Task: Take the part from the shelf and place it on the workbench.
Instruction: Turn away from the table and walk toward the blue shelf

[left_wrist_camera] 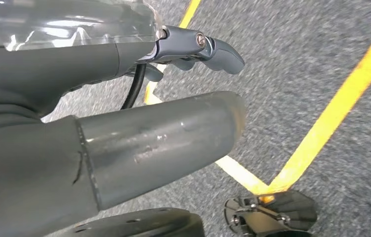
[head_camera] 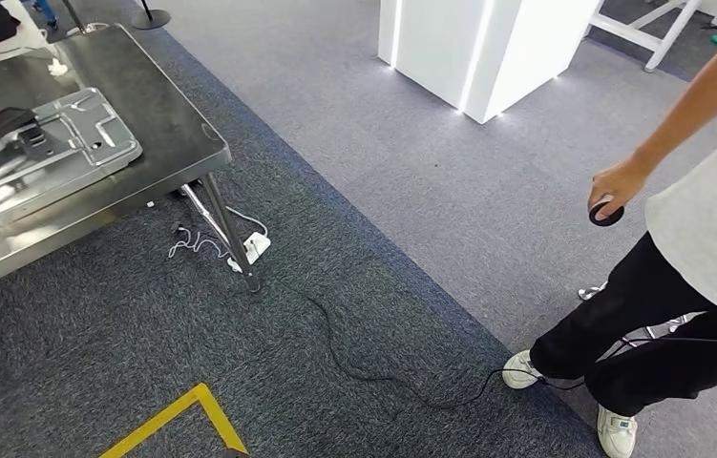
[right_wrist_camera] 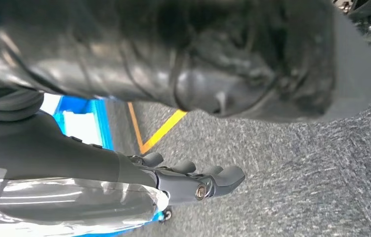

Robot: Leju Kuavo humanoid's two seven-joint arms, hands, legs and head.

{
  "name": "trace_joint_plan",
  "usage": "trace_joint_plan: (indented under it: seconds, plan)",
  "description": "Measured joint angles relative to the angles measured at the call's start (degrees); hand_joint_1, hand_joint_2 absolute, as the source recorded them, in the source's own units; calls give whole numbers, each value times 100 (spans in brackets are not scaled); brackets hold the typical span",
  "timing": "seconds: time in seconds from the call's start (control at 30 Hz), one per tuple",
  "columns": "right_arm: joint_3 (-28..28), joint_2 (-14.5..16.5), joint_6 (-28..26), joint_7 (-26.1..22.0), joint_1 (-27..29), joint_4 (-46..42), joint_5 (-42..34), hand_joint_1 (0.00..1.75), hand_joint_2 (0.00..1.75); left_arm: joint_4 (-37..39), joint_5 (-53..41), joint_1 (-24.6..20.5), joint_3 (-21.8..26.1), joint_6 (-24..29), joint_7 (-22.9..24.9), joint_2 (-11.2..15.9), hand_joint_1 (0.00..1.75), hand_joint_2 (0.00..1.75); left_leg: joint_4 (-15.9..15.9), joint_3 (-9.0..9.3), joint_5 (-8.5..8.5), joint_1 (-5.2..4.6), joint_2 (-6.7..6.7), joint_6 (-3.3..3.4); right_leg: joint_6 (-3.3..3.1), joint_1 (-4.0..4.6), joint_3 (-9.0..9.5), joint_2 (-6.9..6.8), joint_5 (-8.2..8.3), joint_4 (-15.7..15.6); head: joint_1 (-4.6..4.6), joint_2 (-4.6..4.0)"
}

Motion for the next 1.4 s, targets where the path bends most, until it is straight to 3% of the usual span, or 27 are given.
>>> trace_joint_plan:
  seconds: [0.03,0.1,0.17,0.23,0.27,0.3,0.33,0.37,0.4,0.47,0.53,0.6,0.63,0.7,0.77,0.83,0.87,0.93,1.0,1.03,1.13,1.2,1.27,1.33,1.37,1.4]
  plan:
    - [-9,8,2,7,-7,0,-4,0,0,0,1,-6,1,6,-2,4,0,0,-1,18,-20,-13,45,-43,-43,19,39,-33,-3,-84,-5,0]
    - [-31,17,5,19,-5,2,-15,0,0,0,1,-26,1,13,-3,9,0,0,-18,78,-47,-5,117,-119,-129,34,37,90,3,-87,-12,0]
    - [-51,31,12,27,-6,5,-21,0,0,0,2,-41,2,18,-9,14,0,0,139,55,-195,25,-42,-178,-219,21,44,203,33,-123,-14,0]
    - [-71,44,23,38,-15,7,-23,0,0,0,11,-38,4,26,-23,22,0,0,743,-209,-572,40,-327,-198,-296,25,36,315,61,-144,-16,0]
    - [-79,44,27,43,-18,7,-23,0,0,0,17,-29,5,30,-32,26,0,0,1150,-400,-770,40,-406,-194,-322,40,23,379,67,-141,-16,0]
    - [-87,44,30,45,-18,7,-23,0,0,0,22,-18,7,31,-40,31,0,0,1491,-568,-892,39,-439,-189,-335,56,12,453,71,-137,-16,0]
    - [-95,44,32,40,-16,7,-25,0,0,0,25,-8,9,32,-49,37,0,0,1663,-663,-898,38,-455,-177,-340,72,6,533,73,-129,-16,0]
    - [-106,44,31,30,-16,7,-26,0,0,0,25,-3,9,32,-55,41,0,0,1615,-660,-783,36,-465,-157,-341,85,4,618,73,-119,-16,0]
    - [-118,45,30,16,-16,7,-28,0,0,0,25,-4,9,32,-60,47,0,0,1357,-560,-577,31,-496,-127,-340,95,9,700,72,-108,-16,0]
    - [-137,61,30,-10,-21,7,-28,0,0,3,26,-9,12,33,-63,70,0,0,579,-247,-150,19,-738,-37,-328,112,6,843,68,-80,-15,0]
    - [-143,78,31,-22,-29,7,-21,0,0,7,30,-18,19,37,-63,96,0,0,143,-88,1,-1,-933,22,-277,102,-30,965,77,-60,-12,0]
    - [-155,82,28,-26,-20,7,-13,0,0,9,34,-38,23,38,-51,104,0,0,67,-65,5,-23,-871,51,-188,79,-59,1085,107,-79,-12,0]
    - [-164,78,25,-26,-9,7,-10,0,0,9,34,-47,24,39,-41,106,0,0,19,-36,34,-19,-807,76,-154,76,-69,1064,103,-62,-12,0]
    - [-182,71,15,-21,-5,7,-10,0,0,10,28,-48,26,38,-16,108,0,0,-91,27,101,0,-666,137,-112,98,-197,818,-63,198,4,0]
    - [-188,66,9,-17,-21,7,-10,0,0,11,22,-33,26,37,6,107,0,0,-129,45,122,-4,-510,174,-81,90,-527,523,-420,854,18,0]
    - [-194,65,10,-14,-29,7,-9,0,0,11,24,-13,26,36,21,109,0,0,-122,46,106,-10,-344,171,-34,49,-803,433,-600,1390,19,0]
    - [-201,63,12,-9,-27,7,-9,0,0,11,28,-10,27,37,26,110,0,0,-113,48,90,-7,-267,160,-11,23,-802,406,-534,1393,18,0]
    - [-216,55,13,3,-22,7,-8,0,0,11,36,-17,27,37,32,108,0,0,-75,62,42,3,-141,115,23,-20,-465,261,-177,785,21,0]
    - [-221,50,14,8,-36,7,-4,0,0,11,48,-22,29,42,33,108,0,0,-23,73,-33,-15,-40,33,1,-9,-114,54,44,140,15,0]
    - [-222,50,15,8,-41,7,-1,0,0,11,59,-27,33,48,33,109,0,0,-8,86,-65,-29,5,-10,-29,4,-43,7,62,-1,8,0]
    - [-227,51,15,14,-33,7,5,0,0,11,92,-65,42,62,33,106,0,0,-1,157,-126,-16,86,-114,-142,27,-37,150,48,-46,-7,0]
    - [-233,53,15,22,-38,7,5,0,0,11,101,-77,44,66,31,102,0,0,247,82,-323,16,-111,-162,-228,13,-32,259,71,-76,-9,0]
    - [-234,54,15,34,-46,7,5,0,0,11,108,-62,48,69,33,102,0,0,928,-239,-705,26,-370,-169,-291,23,-43,370,88,-88,-12,0]
    - [-237,52,16,53,-44,7,5,0,0,11,119,-37,50,68,49,102,0,0,1577,-575,-925,26,-447,-154,-316,54,-56,515,95,-85,-13,0]
    - [-239,51,18,66,-41,7,5,0,0,11,124,-27,51,67,57,102,0,0,1645,-630,-869,25,-458,-141,-318,67,-56,597,96,-81,-12,0]
    - [-242,51,20,80,-38,7,5,0,0,11,126,-23,51,65,65,102,0,0,1491,-581,-705,24,-472,-121,-318,73,-53,677,97,-73,-12,0]
